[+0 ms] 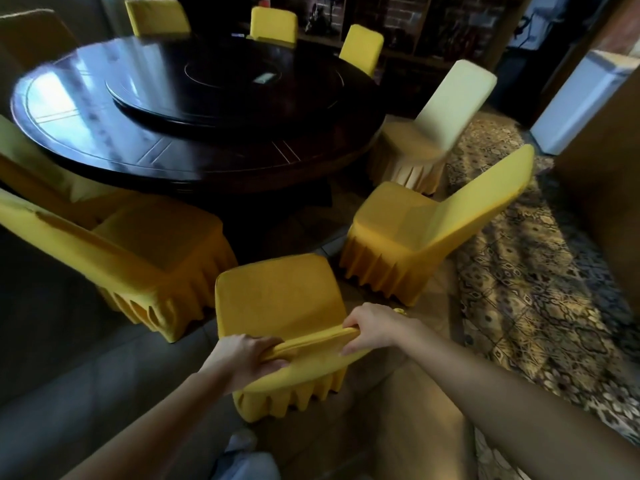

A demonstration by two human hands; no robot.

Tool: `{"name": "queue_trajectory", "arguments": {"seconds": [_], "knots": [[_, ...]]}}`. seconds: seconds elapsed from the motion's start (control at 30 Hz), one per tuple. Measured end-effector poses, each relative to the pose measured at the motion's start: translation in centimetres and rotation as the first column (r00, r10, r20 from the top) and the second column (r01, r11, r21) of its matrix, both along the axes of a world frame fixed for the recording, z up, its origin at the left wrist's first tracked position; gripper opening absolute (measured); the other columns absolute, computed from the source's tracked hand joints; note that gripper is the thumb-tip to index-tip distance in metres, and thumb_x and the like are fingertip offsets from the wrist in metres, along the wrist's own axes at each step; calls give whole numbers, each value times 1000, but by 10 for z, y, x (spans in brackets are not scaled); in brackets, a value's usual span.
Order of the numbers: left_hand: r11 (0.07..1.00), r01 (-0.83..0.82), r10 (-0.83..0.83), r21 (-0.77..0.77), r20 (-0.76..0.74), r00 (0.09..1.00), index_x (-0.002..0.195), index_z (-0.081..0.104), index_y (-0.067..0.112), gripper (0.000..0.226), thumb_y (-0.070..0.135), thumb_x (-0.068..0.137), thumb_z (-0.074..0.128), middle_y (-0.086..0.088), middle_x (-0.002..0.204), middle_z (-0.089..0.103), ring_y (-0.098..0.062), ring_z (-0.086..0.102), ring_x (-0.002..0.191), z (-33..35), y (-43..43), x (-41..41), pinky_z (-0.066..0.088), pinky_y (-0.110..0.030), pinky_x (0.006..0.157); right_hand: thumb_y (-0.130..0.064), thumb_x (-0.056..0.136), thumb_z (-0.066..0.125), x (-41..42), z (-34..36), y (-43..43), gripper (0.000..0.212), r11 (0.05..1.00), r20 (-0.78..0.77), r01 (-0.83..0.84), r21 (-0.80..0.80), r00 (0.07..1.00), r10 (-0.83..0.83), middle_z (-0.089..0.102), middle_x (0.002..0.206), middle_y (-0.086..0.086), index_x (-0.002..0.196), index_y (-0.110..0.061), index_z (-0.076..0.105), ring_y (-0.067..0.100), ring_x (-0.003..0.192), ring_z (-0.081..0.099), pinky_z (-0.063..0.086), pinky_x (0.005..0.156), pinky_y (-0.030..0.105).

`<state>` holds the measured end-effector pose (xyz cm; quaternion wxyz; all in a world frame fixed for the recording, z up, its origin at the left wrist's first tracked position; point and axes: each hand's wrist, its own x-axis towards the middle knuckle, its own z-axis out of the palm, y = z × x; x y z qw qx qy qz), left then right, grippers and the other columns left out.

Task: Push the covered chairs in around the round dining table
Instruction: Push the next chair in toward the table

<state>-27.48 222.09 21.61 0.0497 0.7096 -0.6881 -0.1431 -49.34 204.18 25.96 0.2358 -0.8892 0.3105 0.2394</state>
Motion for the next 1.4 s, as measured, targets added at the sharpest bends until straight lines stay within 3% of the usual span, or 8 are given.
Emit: {"name": "queue_trajectory", "arguments": {"seconds": [0.1,0.23,0.4,0.57,0.87,1.13,1.27,1.4], "knots": [[999,-24,24,-21,-2,1000,129,47,41,99,92,59,0,11,109,68,-13,65,93,-2,-11,10,49,-27,69,-61,80,62,4,-2,-3,48,999,5,25,-33,1000,-25,64,95,-7,108,-22,66,13,87,60,49,86,36],[998,-66,66,-11,8,998,118,53,41,96,94,55,2,8,97,68,-15,65,89,-3,-30,24,47,-30,63,-72,83,45,2,-12,-10,60,987,32,24,-156,999,-19,58,120,-6,122,-28,54,16,119,48,16,111,60],[991,-104,101,80,47,994,109,58,37,89,92,56,12,11,87,60,-13,60,81,5,-58,37,43,-27,59,-74,81,38,10,-22,-20,65,957,124,113,-267,989,-82,44,139,-7,128,-31,49,18,140,24,-3,111,66],[972,-153,141,181,74,987,111,59,34,67,83,71,36,9,89,61,-9,56,76,10,-94,54,44,-24,57,-70,83,44,28,-25,-44,60,950,148,184,-252,978,-150,34,148,-4,130,-32,48,23,145,9,-3,111,67],[964,-209,199,163,73,977,99,61,33,87,96,54,20,8,86,64,-12,61,79,-1,-162,78,55,-32,67,-66,84,48,50,-23,-118,57,955,130,136,-265,986,-104,28,153,-3,131,-33,48,22,146,3,-3,111,65],[955,-271,263,121,78,962,97,63,32,88,96,55,21,9,85,65,-12,61,78,-8,-221,102,52,-29,64,-67,84,48,79,-25,-188,55,963,99,114,-245,991,-92,28,152,-5,129,-35,49,20,146,6,-2,112,60],[960,-265,260,90,55,964,92,63,30,104,100,41,4,9,80,63,-11,60,74,-10,-242,112,51,-30,63,-69,83,47,90,-27,-210,58,961,83,108,-253,992,-89,27,153,-6,130,-36,48,20,146,7,0,112,61],[961,-261,258,94,41,965,88,61,31,103,100,39,3,9,79,62,-12,60,74,-7,-255,121,49,-30,62,-69,83,45,99,-23,-223,59,966,77,111,-234,992,-96,33,149,-6,131,-35,46,19,143,14,3,113,57]]}}
